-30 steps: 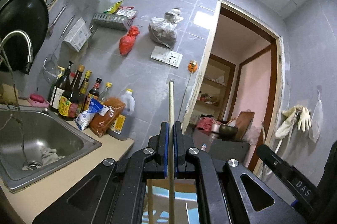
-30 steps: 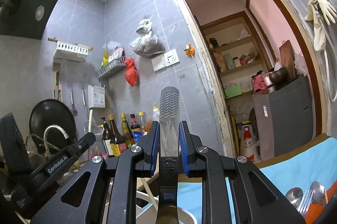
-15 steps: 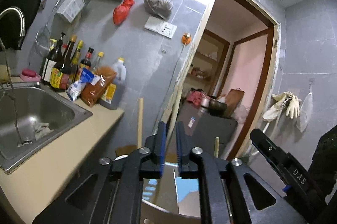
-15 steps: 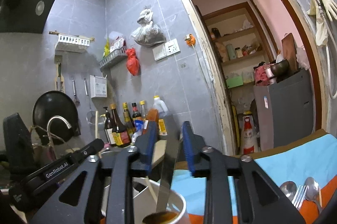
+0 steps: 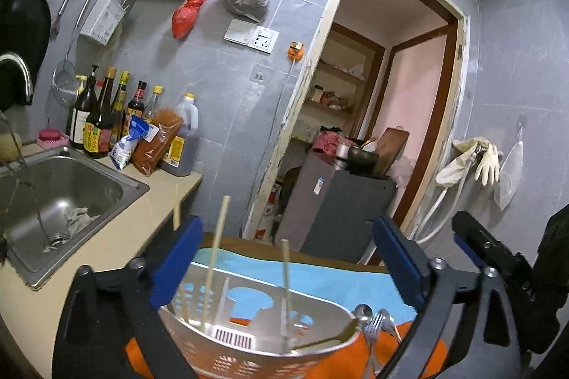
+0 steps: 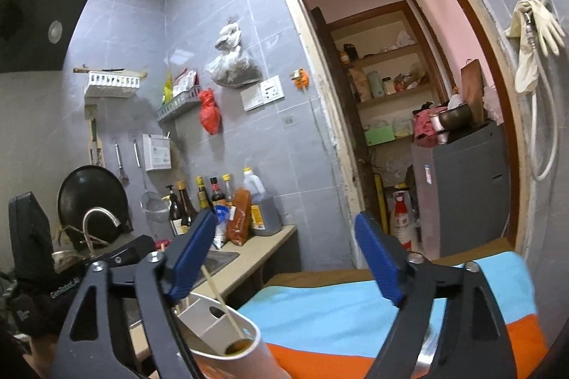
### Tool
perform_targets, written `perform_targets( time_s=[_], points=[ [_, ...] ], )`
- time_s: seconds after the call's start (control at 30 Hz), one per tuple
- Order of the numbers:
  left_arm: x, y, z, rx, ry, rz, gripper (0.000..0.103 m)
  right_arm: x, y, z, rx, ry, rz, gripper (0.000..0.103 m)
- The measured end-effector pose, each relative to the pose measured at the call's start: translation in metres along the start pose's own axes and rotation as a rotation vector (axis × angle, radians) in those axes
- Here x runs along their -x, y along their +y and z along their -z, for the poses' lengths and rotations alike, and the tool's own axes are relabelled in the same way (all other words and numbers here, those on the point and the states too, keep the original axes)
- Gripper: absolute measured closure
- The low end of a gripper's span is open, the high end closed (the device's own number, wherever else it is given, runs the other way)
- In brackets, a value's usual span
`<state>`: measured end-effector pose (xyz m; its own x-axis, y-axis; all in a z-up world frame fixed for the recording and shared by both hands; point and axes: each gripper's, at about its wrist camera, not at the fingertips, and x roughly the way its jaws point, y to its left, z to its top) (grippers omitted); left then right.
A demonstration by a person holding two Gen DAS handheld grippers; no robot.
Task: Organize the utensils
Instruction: 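Open both tools to drop the chopstick and knife into the basket, then move both tools back toward the remaining fork and spoons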
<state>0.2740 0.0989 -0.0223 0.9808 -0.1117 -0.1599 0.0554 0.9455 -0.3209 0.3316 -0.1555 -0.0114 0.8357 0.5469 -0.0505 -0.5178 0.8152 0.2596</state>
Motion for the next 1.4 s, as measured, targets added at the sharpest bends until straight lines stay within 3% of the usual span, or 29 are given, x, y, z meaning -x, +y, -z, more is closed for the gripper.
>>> perform_targets(
  time_s=[0.1, 0.33, 0.57, 0.93, 1.4],
  points=[
    [0.001, -0.019, -0.001, -0.023, 0.011, -0.021, 0.005, 0.014, -0.012, -0.01, 0.006, 0.007, 0.028, 0.0],
    [0.002, -0.065, 0.006, -0.098, 0.035, -0.054, 0.005, 0.047, -0.045, -0.027, 0.041, 0.034, 0.091, 0.0],
    [-0.003, -0.104, 0.032, -0.151, 0.091, -0.031, 0.005, 0.066, -0.08, -0.024, 0.074, 0.086, 0.155, 0.0],
    [-0.036, -0.141, 0.09, -0.163, 0.278, 0.069, 0.005, 0.089, -0.145, 0.022, 0.061, 0.261, 0.26, 0.0],
    [-0.089, -0.146, 0.149, -0.203, 0.473, 0.096, 0.009, 0.076, -0.173, 0.068, -0.004, 0.441, 0.226, 0.005]
  ],
)
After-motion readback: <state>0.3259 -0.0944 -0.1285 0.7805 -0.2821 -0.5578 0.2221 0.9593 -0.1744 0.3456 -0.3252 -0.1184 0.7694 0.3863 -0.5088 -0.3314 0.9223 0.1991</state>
